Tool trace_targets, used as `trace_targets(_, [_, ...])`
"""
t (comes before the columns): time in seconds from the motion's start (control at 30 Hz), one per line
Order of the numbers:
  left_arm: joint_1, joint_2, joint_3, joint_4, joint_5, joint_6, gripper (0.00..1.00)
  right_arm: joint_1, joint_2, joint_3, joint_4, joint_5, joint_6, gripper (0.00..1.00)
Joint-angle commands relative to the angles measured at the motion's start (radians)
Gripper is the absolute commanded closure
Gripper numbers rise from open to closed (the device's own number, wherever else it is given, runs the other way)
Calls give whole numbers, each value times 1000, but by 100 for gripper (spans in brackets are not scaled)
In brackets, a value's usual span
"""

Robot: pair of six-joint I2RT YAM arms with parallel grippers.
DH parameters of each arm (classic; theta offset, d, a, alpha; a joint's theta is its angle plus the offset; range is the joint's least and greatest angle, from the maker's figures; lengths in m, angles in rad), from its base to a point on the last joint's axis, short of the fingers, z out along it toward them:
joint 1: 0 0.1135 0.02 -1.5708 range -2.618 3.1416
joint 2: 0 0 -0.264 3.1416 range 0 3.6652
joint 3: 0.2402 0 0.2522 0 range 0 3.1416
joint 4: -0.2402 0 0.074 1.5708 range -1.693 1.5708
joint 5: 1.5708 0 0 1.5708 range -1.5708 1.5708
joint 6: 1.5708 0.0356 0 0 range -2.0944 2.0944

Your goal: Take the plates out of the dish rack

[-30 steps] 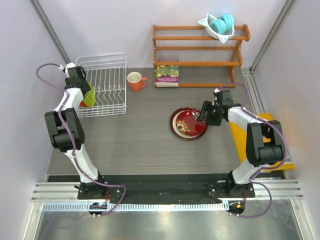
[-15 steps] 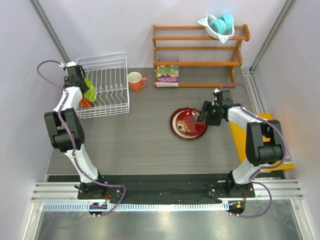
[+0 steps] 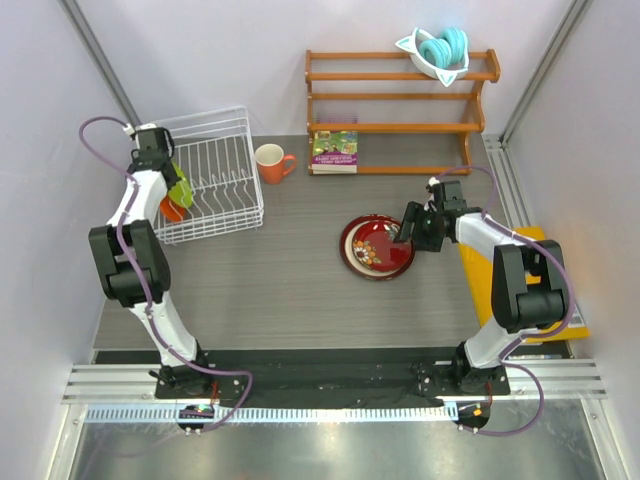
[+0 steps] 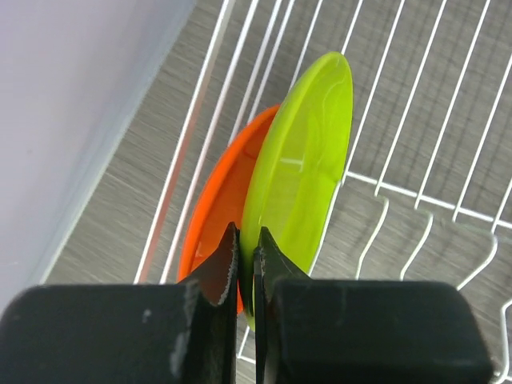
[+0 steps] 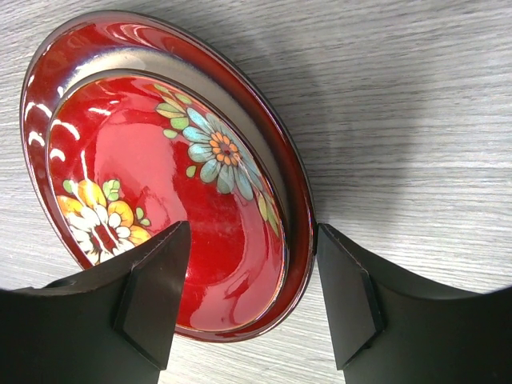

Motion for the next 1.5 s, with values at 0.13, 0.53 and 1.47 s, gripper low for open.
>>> trace_targets(0.13, [-59, -98, 82, 2, -255, 95, 100, 2, -61, 14, 2, -16, -14, 31])
trace_targets(0.53, [-98, -243, 90, -110, -283, 77, 100, 1, -132, 22, -33, -1, -20, 30])
trace_targets(1.47, [-633, -405, -390, 264, 593, -487, 100, 124, -296, 8, 153, -260, 106, 27])
